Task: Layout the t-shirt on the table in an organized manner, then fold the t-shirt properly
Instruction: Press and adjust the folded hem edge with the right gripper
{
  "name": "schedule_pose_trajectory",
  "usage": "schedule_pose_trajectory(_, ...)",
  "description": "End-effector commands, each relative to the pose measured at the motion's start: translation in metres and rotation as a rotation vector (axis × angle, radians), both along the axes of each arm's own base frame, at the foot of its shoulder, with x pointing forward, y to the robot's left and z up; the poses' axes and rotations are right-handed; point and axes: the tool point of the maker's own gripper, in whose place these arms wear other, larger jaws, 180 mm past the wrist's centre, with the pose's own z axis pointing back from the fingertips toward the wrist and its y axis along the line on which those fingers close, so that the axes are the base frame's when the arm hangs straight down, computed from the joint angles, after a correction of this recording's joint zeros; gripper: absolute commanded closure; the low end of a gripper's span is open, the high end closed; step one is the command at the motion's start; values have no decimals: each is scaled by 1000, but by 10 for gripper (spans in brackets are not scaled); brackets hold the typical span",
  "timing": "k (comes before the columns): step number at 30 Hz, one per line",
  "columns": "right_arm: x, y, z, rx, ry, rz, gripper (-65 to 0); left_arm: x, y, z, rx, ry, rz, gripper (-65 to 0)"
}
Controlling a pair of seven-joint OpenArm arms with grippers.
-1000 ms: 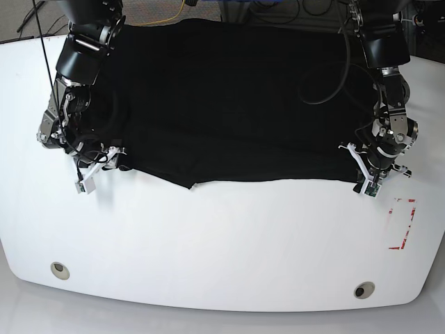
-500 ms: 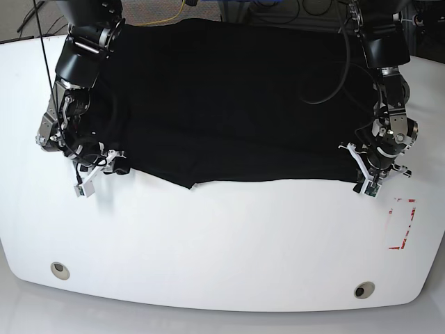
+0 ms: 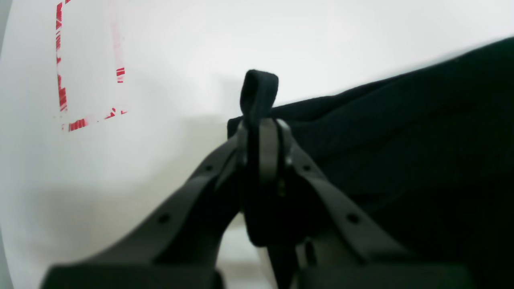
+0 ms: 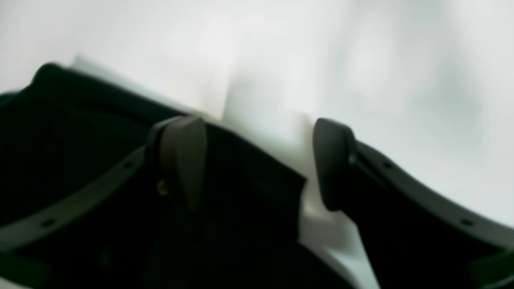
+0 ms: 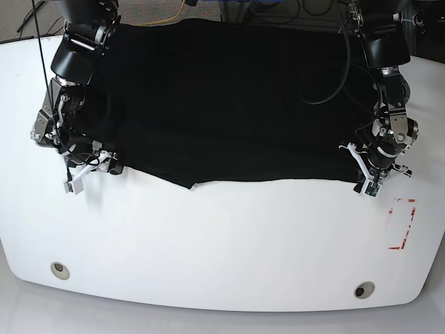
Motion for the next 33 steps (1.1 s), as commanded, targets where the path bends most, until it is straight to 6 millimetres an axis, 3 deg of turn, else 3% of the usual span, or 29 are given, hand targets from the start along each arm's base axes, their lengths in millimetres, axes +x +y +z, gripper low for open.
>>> schedule_pose_trajectory(1, 17, -18, 26, -28, -82, -23, -417, 11, 4, 18, 3, -59, 0, 0)
schedule_pose_trajectory(9, 15, -27, 28, -50, -81, -21, -413, 11, 4, 18, 3, -59, 0, 0)
schedule_pose_trajectory(15, 3, -27, 17, -50, -50, -20, -413, 11, 4, 18, 3, -59, 0, 0)
schedule_pose_trajectory(29, -22, -22, -7, -35, 6, -18, -417, 11, 4, 18, 3, -59, 0, 0)
schedule_pose_trajectory(33, -22, -12, -11, -17, 8, -10, -416, 12, 4, 19, 3, -60, 0, 0)
